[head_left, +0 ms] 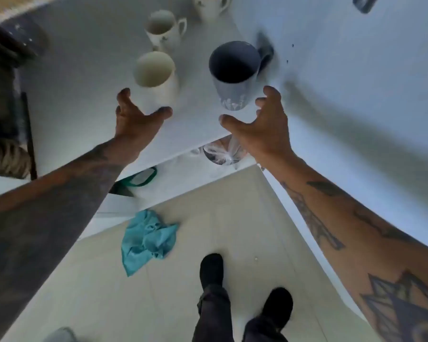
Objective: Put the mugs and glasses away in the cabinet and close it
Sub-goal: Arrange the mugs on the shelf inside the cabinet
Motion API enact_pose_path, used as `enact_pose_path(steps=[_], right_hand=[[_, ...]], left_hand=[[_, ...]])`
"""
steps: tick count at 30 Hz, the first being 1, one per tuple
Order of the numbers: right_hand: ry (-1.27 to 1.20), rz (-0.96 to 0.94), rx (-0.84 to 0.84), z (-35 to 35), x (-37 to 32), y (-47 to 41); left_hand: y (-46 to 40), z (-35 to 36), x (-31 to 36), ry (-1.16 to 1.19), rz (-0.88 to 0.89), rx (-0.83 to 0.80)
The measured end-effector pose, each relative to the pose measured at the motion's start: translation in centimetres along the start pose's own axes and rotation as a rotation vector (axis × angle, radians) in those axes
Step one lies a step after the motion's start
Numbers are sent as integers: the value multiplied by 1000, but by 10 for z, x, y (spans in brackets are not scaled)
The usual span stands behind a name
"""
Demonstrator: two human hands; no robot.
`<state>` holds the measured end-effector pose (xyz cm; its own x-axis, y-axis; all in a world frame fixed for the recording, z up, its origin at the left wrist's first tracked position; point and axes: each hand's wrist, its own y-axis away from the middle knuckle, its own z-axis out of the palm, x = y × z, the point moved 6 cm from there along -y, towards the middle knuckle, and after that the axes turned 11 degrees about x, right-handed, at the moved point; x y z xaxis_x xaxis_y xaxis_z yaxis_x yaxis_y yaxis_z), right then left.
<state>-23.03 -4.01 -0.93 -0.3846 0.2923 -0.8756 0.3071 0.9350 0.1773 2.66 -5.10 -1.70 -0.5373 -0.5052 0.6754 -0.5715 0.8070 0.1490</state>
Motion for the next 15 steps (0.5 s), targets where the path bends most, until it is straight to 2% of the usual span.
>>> enact_pose_path(steps=[3, 7, 15], right_hand=[[-60, -63, 157, 25, 3, -24], [-50, -148, 336, 48, 2, -44], [-28, -291, 385, 34, 10, -49]], left_hand=[[-26, 16, -9, 202, 101, 76], [-47, 27, -13, 345, 199, 139], [-49, 54, 13, 347, 311, 99]])
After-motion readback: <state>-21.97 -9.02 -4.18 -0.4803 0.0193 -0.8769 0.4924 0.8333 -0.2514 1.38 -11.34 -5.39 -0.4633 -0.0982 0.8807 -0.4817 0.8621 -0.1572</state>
